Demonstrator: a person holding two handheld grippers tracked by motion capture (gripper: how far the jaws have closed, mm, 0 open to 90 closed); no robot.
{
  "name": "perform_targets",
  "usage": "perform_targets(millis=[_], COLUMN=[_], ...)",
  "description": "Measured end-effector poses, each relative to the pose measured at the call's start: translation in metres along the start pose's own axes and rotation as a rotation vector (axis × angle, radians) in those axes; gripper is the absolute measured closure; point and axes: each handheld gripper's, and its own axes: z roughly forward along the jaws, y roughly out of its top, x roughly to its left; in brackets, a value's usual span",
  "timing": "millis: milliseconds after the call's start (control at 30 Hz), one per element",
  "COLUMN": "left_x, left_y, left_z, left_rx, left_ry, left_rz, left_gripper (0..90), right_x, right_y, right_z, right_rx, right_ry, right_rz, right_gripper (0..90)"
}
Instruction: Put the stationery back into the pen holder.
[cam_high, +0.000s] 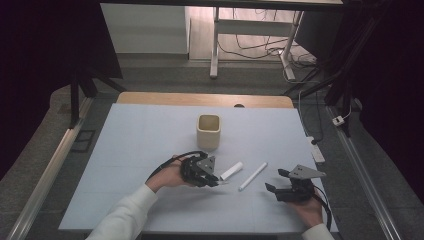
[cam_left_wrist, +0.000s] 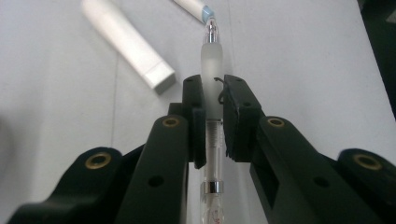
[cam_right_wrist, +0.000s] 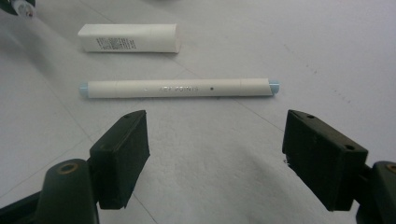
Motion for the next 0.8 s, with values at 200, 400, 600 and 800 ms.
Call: perform_targets(millis=[200, 400, 600, 800], left_x=[0.002, 0.002, 0.003, 0.005], left_y=[-0.001, -0.001, -0.001, -0.003], left_z=[-0.009, -0.016, -0.026, -0.035], left_rx=[-0.032, -0.051, -0.095, -0.127], left_ry=[0.018, 0.039, 0.051, 0.062], left_rz=[-0.025, -0.034, -0.045, -0.066], left_gripper=[79.5, 79.5, 79.5, 79.5], right_x=[0.0, 0.001, 0.001, 0.0], right_y=[0.0, 0.0, 0.0, 0.0], right_z=[0.0, 0.0, 0.0, 0.0], right_rx=[0.0, 0.005, 0.006, 0.004], right_ry=[0.0, -0.01, -0.01, -0.004], right_rz=[0.0, -0.004, -0.004, -0.001], right_gripper=[22.7, 22.7, 22.7, 22.7])
